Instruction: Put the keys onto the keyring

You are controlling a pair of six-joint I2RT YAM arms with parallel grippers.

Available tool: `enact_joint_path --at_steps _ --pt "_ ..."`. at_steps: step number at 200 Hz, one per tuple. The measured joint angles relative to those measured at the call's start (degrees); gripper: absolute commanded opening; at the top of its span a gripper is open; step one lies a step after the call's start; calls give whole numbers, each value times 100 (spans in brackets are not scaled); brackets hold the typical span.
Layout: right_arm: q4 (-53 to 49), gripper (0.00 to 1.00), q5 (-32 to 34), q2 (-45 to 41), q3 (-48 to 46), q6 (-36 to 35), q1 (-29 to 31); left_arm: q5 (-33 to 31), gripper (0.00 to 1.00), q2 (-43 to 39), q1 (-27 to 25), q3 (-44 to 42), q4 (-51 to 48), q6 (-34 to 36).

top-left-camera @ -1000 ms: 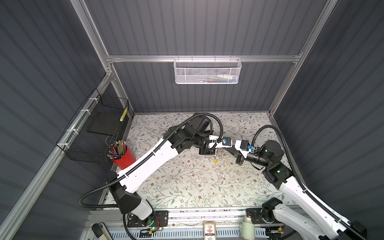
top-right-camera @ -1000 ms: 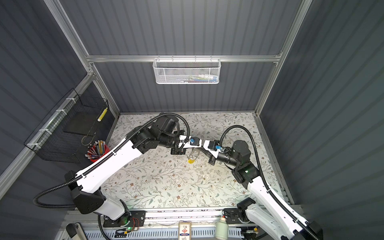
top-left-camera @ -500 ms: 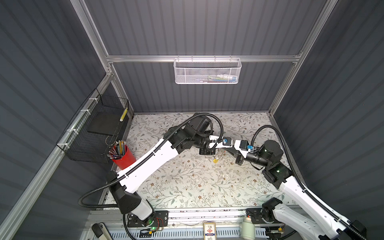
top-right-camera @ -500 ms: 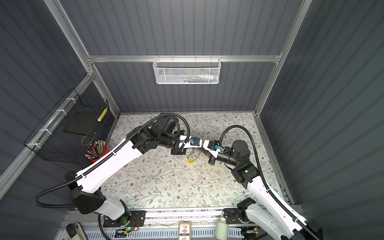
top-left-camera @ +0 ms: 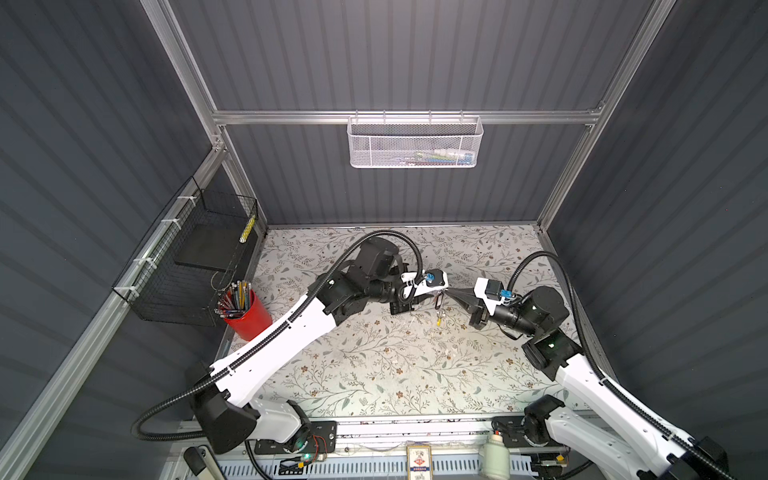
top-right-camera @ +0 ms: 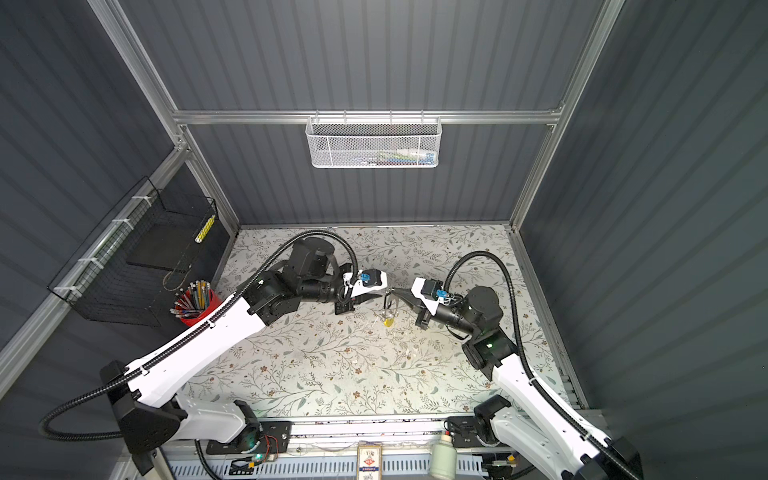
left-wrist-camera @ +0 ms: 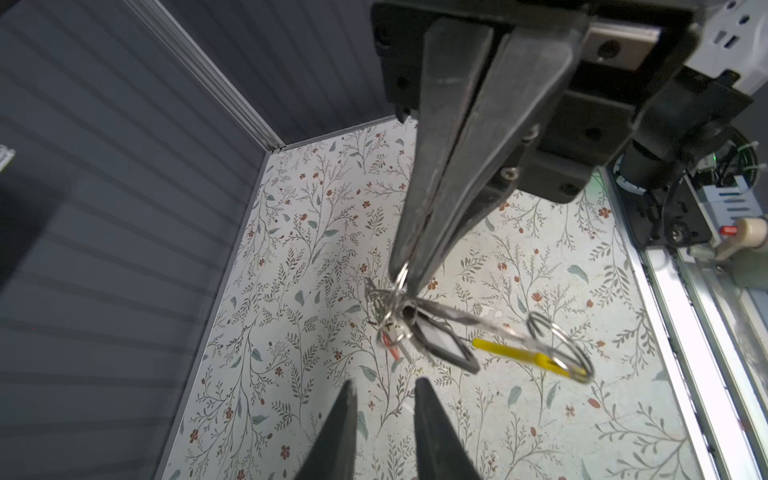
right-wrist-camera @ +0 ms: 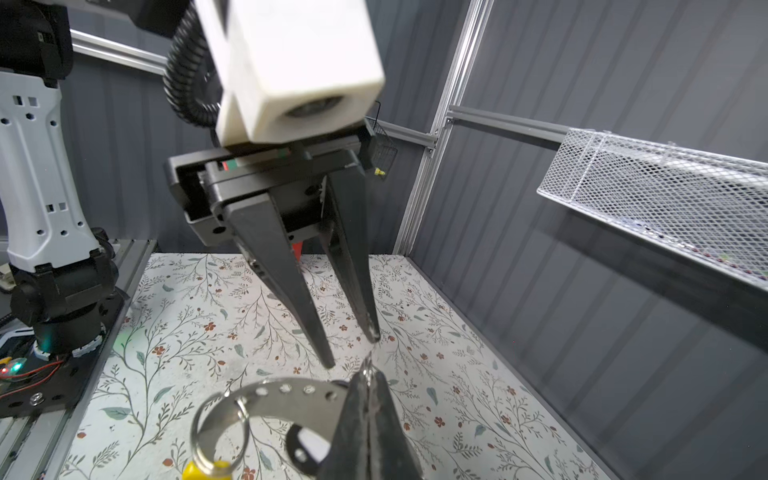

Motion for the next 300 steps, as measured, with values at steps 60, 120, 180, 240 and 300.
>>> enact_joint_path --at_steps 60,120,180,240,300 --pt "811 0 -39 245 -22 439 0 433 38 -133 42 -636 1091 -859" --pt "1071 0 -4 245 -26 610 0 575 47 -212 42 -916 1729 -1569" --pt "1067 0 55 249 -26 656 0 656 31 -170 42 -981 2048 -1987" --pt "1067 0 153 249 -26 717 0 662 11 -4 42 -981 2063 -1996" --pt "1172 0 227 278 -28 857 0 737 0 57 46 -970 2072 -1947"
